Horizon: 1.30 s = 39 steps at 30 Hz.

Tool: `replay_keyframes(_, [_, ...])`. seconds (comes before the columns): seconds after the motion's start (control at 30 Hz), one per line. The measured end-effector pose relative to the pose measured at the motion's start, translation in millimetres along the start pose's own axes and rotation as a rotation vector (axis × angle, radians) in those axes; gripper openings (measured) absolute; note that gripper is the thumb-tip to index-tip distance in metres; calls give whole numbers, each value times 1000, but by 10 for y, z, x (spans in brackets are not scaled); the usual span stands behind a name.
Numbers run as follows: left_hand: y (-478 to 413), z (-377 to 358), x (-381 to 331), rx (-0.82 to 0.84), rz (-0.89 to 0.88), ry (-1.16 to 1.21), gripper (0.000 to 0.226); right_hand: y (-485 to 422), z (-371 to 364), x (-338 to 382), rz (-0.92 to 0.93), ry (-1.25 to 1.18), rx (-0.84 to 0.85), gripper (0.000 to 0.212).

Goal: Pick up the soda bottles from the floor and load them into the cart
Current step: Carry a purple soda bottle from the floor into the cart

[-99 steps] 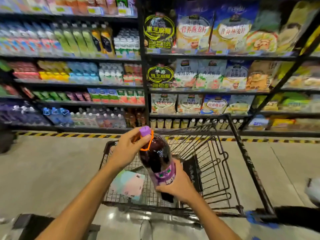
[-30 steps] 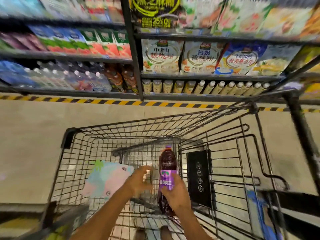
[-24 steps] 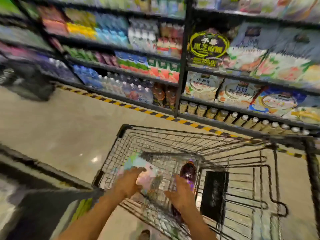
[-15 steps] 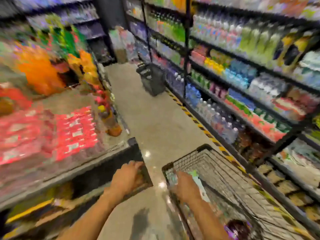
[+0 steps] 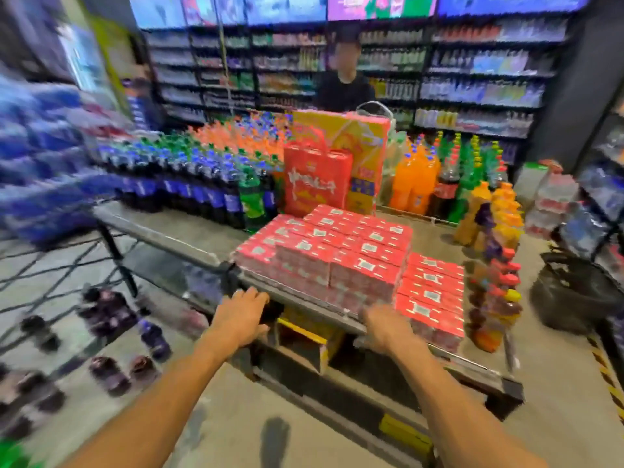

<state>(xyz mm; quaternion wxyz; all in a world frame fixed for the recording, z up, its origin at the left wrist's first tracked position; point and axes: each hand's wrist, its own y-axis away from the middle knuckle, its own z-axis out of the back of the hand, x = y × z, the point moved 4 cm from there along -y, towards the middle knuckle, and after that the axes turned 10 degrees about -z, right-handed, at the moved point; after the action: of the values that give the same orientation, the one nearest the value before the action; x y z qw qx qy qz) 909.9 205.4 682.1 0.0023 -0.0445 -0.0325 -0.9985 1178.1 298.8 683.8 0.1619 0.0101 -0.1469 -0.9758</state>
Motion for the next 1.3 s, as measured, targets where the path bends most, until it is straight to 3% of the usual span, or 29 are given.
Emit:
replay_keyframes(0.07, [228,91,561,-33,96,-2,59,-165,201,657,103,54,-33,45])
replay_keyframes(0.2, [703,159,1530,-54,271,12,59,-332,414,1949,318,108,-71,58])
replay_keyframes(0.33, [1196,116,2282,-96,423,99,57,-414,418,3109,489,144,-60,57])
replay_keyframes(0.43, [1503,57,2778,-97,542,102,53,-500,364,3872,610,189,-70,54])
replay_keyframes(0.57, [1792,-53,3416,-82,698,93,67,-714,301,4735,745,255,-76,49])
replay_keyframes(0.63, [1882,-153,3681,-83,758,112,61,-876,242,5103,798,273,-72,52])
replay_keyframes(1.03, [2022,-1128,4868,104,966,235,61,-1836,-462,6787,959,358,70,56])
replay_keyframes(1.3, [1938,-1948,5844,208,939,406,62,-2383,-994,7529,827,439,200,69])
